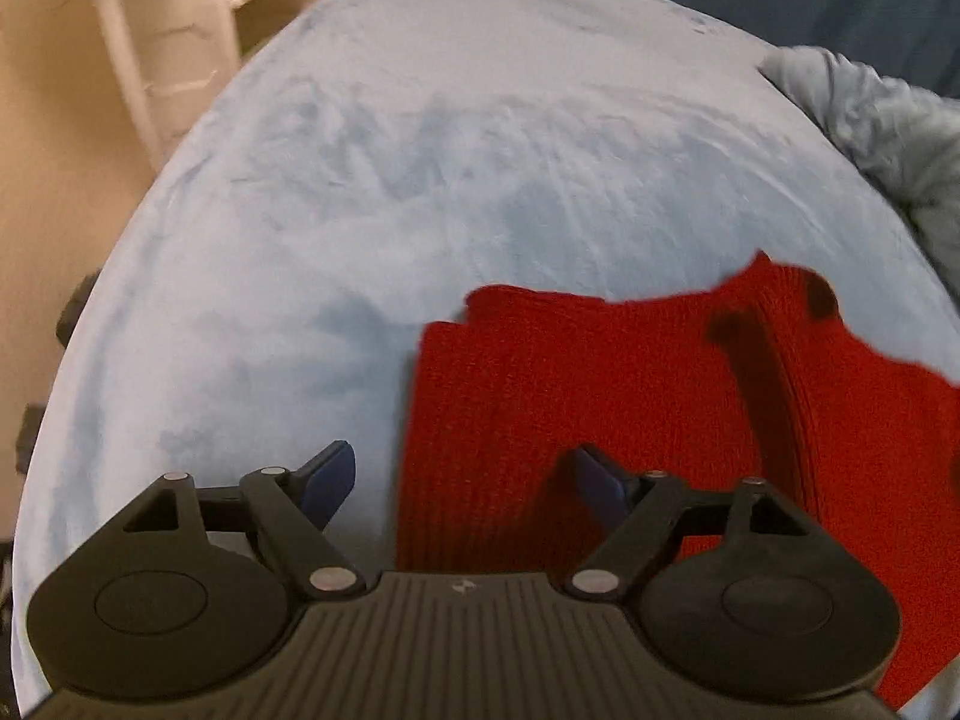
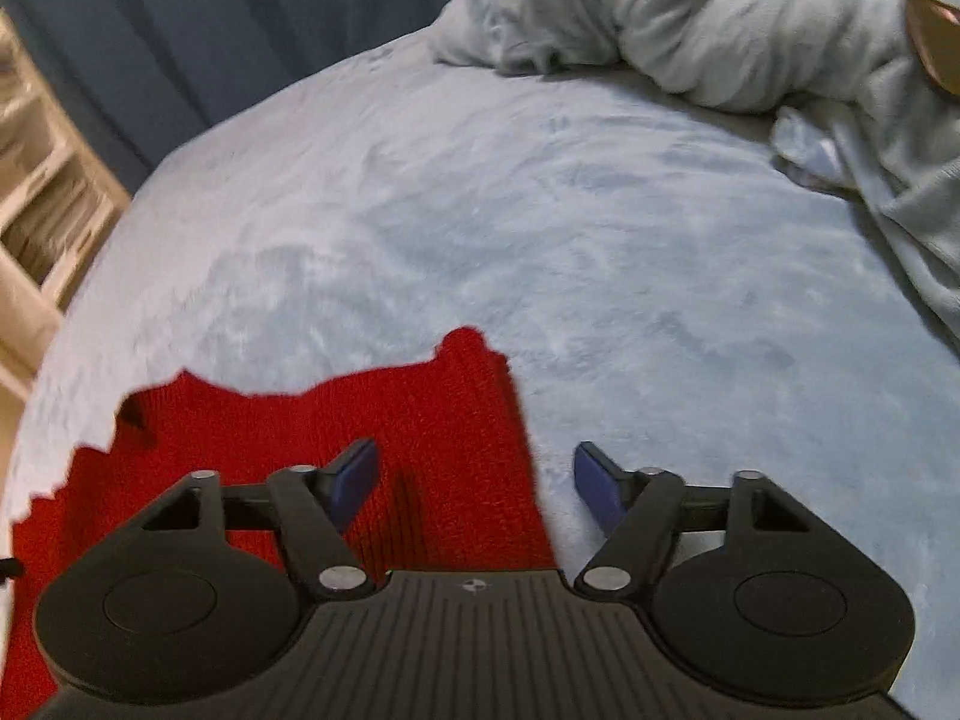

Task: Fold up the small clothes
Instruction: 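Fold the held hem toward the collar and open both grippers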

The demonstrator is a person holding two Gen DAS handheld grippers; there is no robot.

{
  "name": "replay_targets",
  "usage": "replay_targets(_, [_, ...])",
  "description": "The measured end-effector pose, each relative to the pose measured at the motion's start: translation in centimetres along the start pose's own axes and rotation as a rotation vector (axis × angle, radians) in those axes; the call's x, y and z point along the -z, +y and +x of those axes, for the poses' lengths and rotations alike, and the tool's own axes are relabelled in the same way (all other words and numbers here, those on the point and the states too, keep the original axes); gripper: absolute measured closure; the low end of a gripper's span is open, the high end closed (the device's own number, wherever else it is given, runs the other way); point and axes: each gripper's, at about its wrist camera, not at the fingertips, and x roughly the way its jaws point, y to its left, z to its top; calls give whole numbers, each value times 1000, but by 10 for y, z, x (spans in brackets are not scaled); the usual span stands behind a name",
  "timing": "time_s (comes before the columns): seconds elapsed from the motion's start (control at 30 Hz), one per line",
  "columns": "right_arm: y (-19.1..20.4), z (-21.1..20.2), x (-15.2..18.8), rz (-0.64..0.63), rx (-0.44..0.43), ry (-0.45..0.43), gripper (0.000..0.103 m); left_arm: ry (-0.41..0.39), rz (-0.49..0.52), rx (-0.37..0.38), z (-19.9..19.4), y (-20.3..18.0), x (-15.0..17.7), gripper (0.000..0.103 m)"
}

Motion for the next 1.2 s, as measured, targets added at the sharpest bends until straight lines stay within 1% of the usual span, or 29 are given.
replay_targets(0.03, [4, 2, 1, -35, 5, 1, 63, -18, 13, 0, 1, -1, 3, 23])
replay_targets(0.07, [7, 1, 4, -57, 18, -2, 72, -32, 24, 8, 1, -1, 5, 40])
replay_targets(0.1, [8, 0, 5, -69, 28, -12, 78, -28, 30, 31, 3, 0, 5, 53])
replay_targets(0.13, [8, -2, 6, -83, 32, -21, 84, -14, 23, 73, 5, 1, 4, 77])
replay_targets(0.17, [7, -3, 7, -88, 35, -25, 88, -10, 4, 105, 5, 4, 4, 82])
replay_targets(0.23, [4, -6, 8, -75, 42, -33, 90, -25, -6, 109, 1, 8, 3, 88])
replay_targets(0.3, [2, -11, 8, -69, 43, -51, 92, -37, -7, 97, -5, 8, 3, 89])
replay_targets(0.37, [3, -30, 4, -51, 37, -97, 92, -76, -27, 85, -29, 11, 0, 90])
replay_targets(0.43, [-1, -62, -4, 9, -34, -168, 93, -143, -81, 120, -65, 24, -6, 91])
replay_targets(0.5, [-5, -91, -11, 44, -91, -233, 93, -199, -117, 163, -94, 42, -10, 91])
replay_targets(0.53, [-7, -99, -15, 51, -92, -266, 93, -214, -113, 148, -98, 47, -13, 91])
replay_targets(0.57, [-8, -99, -18, 52, -82, -278, 93, -217, -104, 119, -94, 51, -18, 91])
replay_targets(0.67, [-17, -68, -23, 89, -58, -228, 93, -178, -152, 113, -64, 57, -27, 91])
replay_targets(0.7, [-18, -53, -21, 85, -41, -205, 93, -169, -146, 98, -51, 54, -29, 91])
replay_targets(0.8, [-23, 7, -10, 49, 68, -75, 93, -69, -103, 17, 3, 40, -28, 90])
replay_targets(0.83, [-27, 22, -6, 53, 88, -39, 93, -36, -92, -7, 22, 36, -27, 89])
replay_targets(0.87, [-30, 35, -2, 66, 91, -19, 93, -22, -86, -5, 32, 35, -25, 89])
replay_targets(0.9, [-30, 38, 1, 76, 92, -30, 92, -27, -82, -8, 36, 33, -24, 88])
replay_targets(1.0, [-34, 37, 2, 116, 68, -43, 90, -77, -57, -22, 33, 34, -25, 80])
replay_targets(1.03, [-39, 36, 1, 132, 57, -39, 87, -86, -54, -33, 31, 37, -25, 63])
replay_targets(1.07, [-44, 34, 1, 153, 43, -36, 78, -92, -62, -51, 30, 41, -25, 46])
replay_targets(1.1, [-50, 33, 0, 181, 37, -33, 70, -103, -72, -65, 26, 45, -23, 40])
replay_targets(1.13, [-55, 30, 0, 211, 35, -35, 64, -115, -84, -70, 23, 49, -22, 32])
replay_targets(1.17, [-59, 25, -1, 240, 35, -43, 55, -124, -105, -72, 18, 53, -19, 27])
replay_targets(1.2, [-61, 20, 1, 263, 37, -49, 53, -130, -120, -71, 11, 55, -17, 25])
